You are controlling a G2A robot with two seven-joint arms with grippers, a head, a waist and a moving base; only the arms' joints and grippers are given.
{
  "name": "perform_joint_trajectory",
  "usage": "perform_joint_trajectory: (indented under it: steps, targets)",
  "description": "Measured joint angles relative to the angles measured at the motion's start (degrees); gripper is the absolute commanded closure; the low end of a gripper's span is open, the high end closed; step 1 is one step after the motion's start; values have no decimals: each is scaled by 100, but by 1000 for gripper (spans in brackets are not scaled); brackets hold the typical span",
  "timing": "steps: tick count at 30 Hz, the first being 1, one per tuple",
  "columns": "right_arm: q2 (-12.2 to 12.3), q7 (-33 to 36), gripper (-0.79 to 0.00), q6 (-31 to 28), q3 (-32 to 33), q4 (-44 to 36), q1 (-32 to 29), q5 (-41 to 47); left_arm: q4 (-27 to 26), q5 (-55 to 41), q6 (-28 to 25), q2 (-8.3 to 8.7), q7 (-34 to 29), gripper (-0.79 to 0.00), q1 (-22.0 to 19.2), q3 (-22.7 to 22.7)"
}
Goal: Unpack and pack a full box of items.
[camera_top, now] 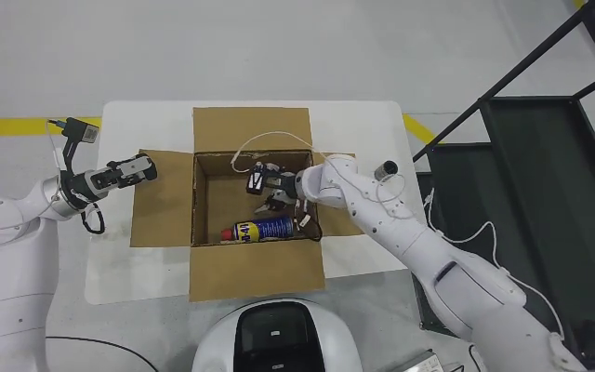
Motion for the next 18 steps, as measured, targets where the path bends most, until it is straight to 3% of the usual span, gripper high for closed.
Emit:
perform_joint_trajectory:
  steps: [8, 11, 18]
  targets:
    - [844, -419, -785, -967, 2119, -2475, -1893, 68, 0, 0, 0, 0, 0, -785, 0, 0]
    - [1048, -603, -785, -988, 3036, -3143, -2623, 33, 0, 0, 0, 0, 0, -785, 0, 0]
    - [1284, -1100, -785, -786, 4746, -3156, -3791, 249, 0, 0, 0, 0, 0, -785, 0, 0]
